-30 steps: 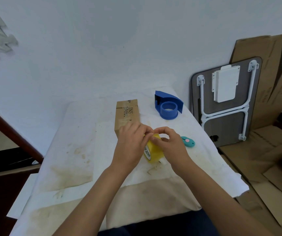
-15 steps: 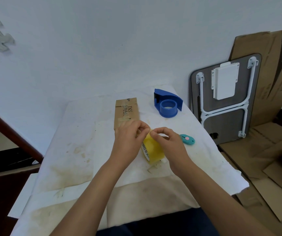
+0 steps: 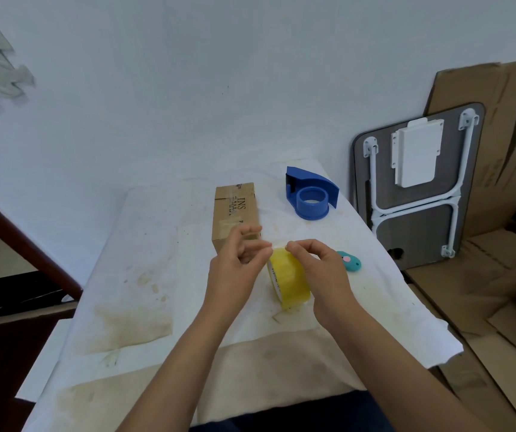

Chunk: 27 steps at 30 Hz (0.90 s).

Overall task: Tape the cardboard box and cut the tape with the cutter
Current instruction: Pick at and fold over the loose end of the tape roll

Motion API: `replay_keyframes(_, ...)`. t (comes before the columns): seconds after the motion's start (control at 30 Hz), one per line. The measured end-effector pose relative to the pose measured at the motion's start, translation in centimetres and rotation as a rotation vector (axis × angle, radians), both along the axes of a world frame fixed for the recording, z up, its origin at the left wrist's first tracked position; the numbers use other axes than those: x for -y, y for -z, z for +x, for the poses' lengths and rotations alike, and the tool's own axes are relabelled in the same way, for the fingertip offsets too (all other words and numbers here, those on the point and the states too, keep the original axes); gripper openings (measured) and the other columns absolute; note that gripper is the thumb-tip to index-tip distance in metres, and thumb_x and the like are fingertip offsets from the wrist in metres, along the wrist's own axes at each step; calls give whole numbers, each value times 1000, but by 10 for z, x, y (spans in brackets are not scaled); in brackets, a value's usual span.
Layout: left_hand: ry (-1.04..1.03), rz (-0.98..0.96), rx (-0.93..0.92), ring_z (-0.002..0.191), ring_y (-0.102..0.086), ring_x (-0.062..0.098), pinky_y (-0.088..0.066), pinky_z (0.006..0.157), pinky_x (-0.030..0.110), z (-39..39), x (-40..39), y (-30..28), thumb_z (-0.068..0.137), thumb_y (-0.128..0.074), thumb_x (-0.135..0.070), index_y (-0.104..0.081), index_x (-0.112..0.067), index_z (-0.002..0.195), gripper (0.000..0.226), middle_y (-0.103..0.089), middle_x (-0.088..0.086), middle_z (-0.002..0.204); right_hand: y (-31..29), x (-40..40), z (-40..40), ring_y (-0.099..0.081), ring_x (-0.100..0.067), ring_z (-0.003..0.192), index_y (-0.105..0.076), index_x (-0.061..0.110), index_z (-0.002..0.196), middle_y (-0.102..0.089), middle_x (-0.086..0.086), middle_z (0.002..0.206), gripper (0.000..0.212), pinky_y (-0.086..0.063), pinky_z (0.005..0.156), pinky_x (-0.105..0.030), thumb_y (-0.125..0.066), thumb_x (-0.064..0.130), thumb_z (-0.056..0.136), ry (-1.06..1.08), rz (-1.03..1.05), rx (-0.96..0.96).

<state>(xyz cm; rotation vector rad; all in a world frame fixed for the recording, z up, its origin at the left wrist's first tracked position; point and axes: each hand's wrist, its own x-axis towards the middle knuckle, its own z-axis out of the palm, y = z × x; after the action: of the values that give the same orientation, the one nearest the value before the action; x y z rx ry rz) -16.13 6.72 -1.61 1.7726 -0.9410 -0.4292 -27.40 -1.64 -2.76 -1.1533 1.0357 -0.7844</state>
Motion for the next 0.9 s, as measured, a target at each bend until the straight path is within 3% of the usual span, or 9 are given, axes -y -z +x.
replay_keyframes(0.13, -56, -92, -120, 85, -68, 3, -51, 79, 22, -6, 3, 10, 87, -70, -25, -62, -30, 97, 14, -74, -9, 85, 0, 2, -1, -54, 0, 83, -69, 24, 82, -62, 11, 96, 8, -38, 64, -20, -68, 31, 86, 7, -94, -59)
replay_keyframes(0.27, -46, -137, -187, 87, -69, 16, -55, 81, 29, -6, 7, 12, 86, -71, -20, -61, -27, 85, 12, -72, -1, 86, 3, 7, -6, -60, 0, 94, -72, 27, 88, -69, 12, 96, 6, -44, 78, -20, -67, 27, 85, -32, -299, -128)
replay_keyframes(0.37, -27, -133, -239, 85, -67, 14, -54, 80, 28, -5, 10, 12, 87, -70, -17, -61, -23, 83, 12, -69, 0, 85, 1, 10, -9, -58, 15, 87, -67, 34, 102, -70, 16, 91, 20, -40, 71, -7, -64, 21, 88, -84, -383, -141)
replay_keyframes(0.47, -6, -124, -270, 81, -64, 9, -51, 75, 21, -2, 10, 11, 88, -69, -16, -61, -20, 85, 9, -68, -3, 82, 0, 16, -10, -61, 12, 89, -58, 35, 116, -73, 13, 92, 32, -43, 70, -4, -64, 19, 89, -110, -433, -111)
replay_keyframes(0.63, 3, -120, -252, 83, -67, 11, -51, 75, 20, 0, 11, 11, 87, -69, -16, -64, -24, 80, 12, -69, -3, 81, -5, 27, -7, -66, -1, 94, -53, 20, 109, -73, 10, 100, 25, -49, 78, -15, -67, 20, 87, -195, -543, -181)
replay_keyframes(0.73, -7, -121, -242, 87, -69, 20, -52, 79, 26, 2, 12, 10, 86, -70, -17, -64, -28, 77, 16, -70, 0, 81, -10, 34, -5, -66, -2, 86, -53, 18, 102, -75, 7, 89, 22, -50, 74, -18, -68, 21, 87, -233, -587, -189)
replay_keyframes(0.9, -24, -137, -206, 78, -65, 6, -53, 78, 24, 0, 12, 10, 88, -68, -17, -71, -28, 86, 12, -70, -8, 81, -15, 41, -2, -66, -11, 86, -55, 15, 98, -73, 1, 83, 15, -50, 75, -23, -66, 18, 87, -259, -669, -232)
